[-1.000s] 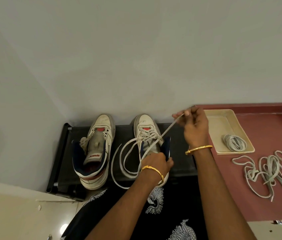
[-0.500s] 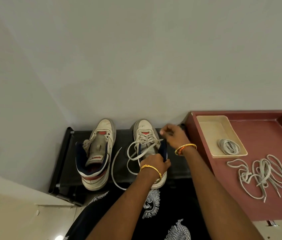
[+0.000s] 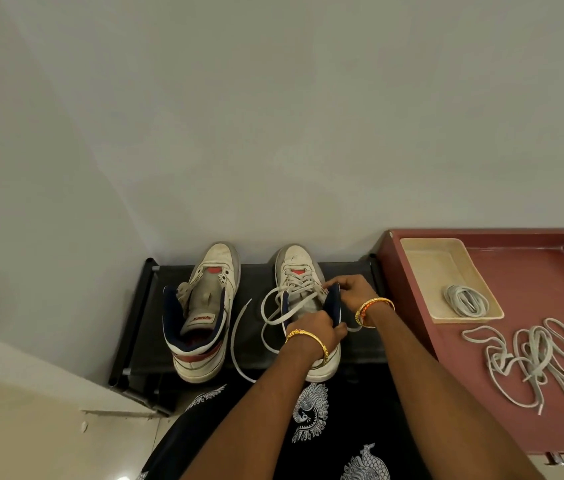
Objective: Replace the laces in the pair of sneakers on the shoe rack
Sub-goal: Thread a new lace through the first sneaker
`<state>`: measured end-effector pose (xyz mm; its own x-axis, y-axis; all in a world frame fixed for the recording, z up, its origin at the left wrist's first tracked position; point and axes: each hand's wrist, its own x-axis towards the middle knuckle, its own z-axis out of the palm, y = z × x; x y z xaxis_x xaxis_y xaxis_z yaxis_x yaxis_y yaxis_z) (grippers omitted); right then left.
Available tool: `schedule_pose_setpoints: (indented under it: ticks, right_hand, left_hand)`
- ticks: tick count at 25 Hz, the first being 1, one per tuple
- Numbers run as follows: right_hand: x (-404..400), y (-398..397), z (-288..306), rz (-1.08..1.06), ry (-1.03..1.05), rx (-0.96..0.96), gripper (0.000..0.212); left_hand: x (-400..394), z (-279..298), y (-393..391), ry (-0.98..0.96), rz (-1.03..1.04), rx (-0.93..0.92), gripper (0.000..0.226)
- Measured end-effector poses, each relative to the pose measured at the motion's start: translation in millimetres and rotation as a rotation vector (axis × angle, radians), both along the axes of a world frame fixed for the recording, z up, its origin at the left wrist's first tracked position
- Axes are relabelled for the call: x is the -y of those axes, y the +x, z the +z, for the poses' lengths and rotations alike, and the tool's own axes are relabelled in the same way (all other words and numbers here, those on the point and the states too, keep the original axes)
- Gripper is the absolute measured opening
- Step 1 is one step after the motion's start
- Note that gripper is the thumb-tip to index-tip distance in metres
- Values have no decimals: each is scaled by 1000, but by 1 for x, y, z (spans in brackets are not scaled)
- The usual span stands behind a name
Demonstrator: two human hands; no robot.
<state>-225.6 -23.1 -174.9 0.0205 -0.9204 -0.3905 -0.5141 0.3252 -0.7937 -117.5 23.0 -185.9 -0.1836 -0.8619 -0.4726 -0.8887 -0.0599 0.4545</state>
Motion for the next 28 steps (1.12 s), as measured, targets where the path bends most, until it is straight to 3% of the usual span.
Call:
schedule_pose_setpoints:
  ticks: [5, 11, 14, 19, 21, 24, 26, 28]
  right_hand:
    - [-1, -6, 19, -181, -193, -52, 18]
    - [1, -18, 121, -369, -802, 57, 17]
    - [-1, -21, 152, -328, -973, -11, 16]
    - [-1, -14, 129, -330, -763, -124, 14]
    - [4, -20, 109, -262, -668, -210, 22]
    - [12, -20, 77, -53, -463, -186, 30]
    - [15, -12, 56, 129, -235, -143, 35]
    - [16, -8, 34, 277, -64, -120, 43]
  left_hand:
    - [-1, 0, -2, -15, -7, 27, 49]
    - [3, -4, -2, -26, -44, 49, 51]
    - [2, -6, -2, -35, -38, 51, 51]
    - [-5, 2, 0, -88, -17, 14, 50]
    - [-13, 18, 6, -297, 88, -139, 48]
    - [5, 36, 29, -630, 300, -405, 31]
    - [31, 32, 52, -520, 454, -508, 21]
    - [44, 17, 69, -191, 550, -553, 23]
